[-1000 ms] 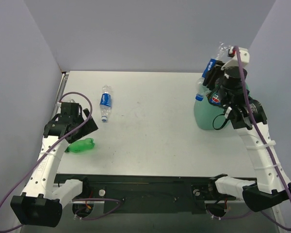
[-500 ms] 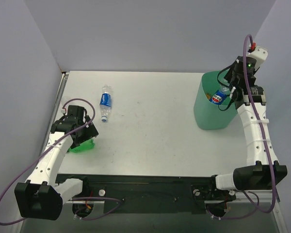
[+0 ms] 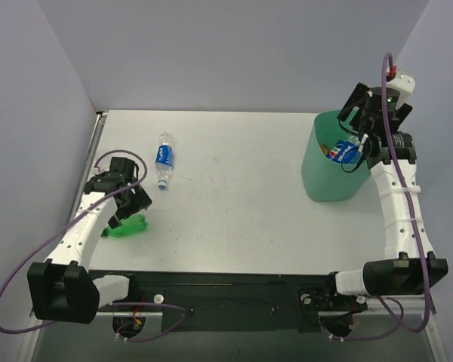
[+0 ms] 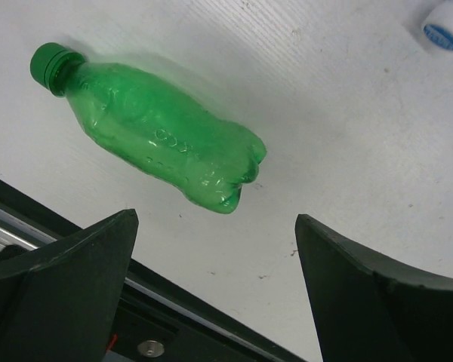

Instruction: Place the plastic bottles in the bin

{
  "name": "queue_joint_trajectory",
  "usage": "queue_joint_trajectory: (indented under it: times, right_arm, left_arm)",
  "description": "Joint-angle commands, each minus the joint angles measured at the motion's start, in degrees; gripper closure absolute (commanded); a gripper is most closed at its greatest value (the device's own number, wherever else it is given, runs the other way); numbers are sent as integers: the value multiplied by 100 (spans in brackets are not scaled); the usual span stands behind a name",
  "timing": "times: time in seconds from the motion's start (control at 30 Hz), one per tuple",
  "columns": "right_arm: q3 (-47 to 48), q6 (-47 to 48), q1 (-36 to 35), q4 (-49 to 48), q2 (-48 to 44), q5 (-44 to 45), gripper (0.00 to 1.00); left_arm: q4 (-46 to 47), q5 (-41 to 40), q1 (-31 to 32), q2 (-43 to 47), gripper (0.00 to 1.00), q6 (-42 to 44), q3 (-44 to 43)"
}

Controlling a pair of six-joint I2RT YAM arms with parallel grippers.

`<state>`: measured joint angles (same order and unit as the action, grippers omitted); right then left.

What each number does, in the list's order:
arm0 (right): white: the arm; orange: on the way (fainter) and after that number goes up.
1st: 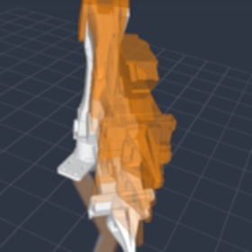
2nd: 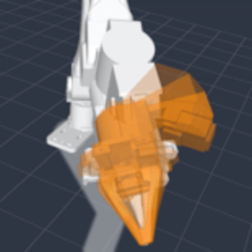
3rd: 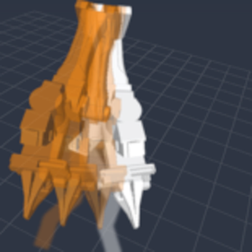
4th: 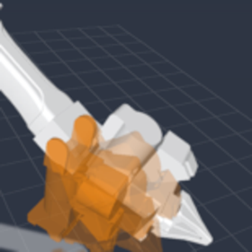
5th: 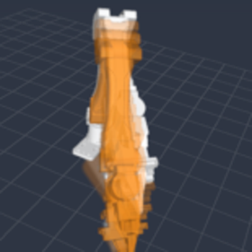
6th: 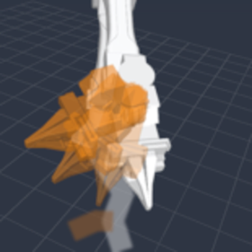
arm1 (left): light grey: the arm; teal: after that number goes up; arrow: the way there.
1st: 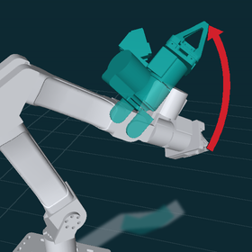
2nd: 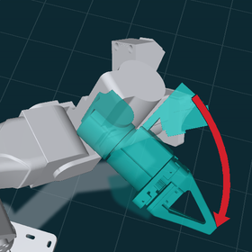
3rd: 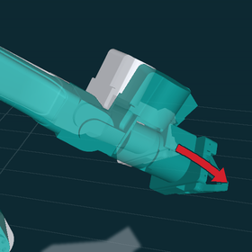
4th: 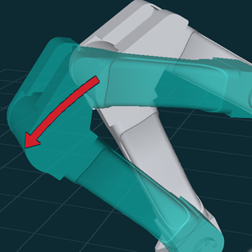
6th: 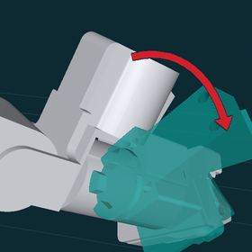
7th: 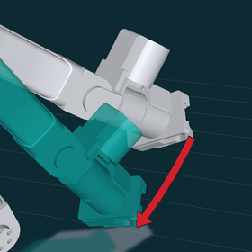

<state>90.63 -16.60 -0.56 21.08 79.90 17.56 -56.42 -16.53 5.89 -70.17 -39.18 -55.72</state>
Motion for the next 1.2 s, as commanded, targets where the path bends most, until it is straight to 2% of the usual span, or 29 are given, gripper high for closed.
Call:
queue_joint_trajectory:
  times: [0.0, 0.07, 0.27, 0.5, 0.77, 0.93, 0.97, 1.1, 1.17]
  right_arm:
    - [-97, -124, 12, -69, -738, -156, 15]
    - [-299, -264, 12, -60, -984, -279, 15]
    - [-1240, -826, -23, -227, -1854, -1026, 15]
    - [-1574, -810, -129, 80, -2416, -1308, 15]
    - [-1882, -880, -129, 195, -2734, -1457, 15]
    - [-1996, -950, -173, 203, -2778, -1554, 15]
    - [-2005, -942, -181, 203, -2769, -1554, 15]
    - [-2014, -985, -199, 195, -2795, -1554, 15]
    - [-2023, -1038, -225, 160, -2795, -1554, 15]
  left_arm:
    - [-237, -411, -44, 730, 3, -1695, -88]
    - [-229, -596, -70, 1169, 3, -2731, 236]
    - [148, -693, -482, 1919, 3, -3877, 825]
    - [324, -465, -1213, 1410, 3, -4177, 1142]
    - [1475, -157, -1477, 910, 7, -4115, 1757]
    - [1749, 88, -1477, 716, 23, -4151, 2013]
    - [1749, 167, -1477, 715, 31, -4116, 2030]
    - [1862, 483, -1416, 759, 46, -3800, 2013]
    - [1881, 563, -1276, 768, 47, -3624, 1935]
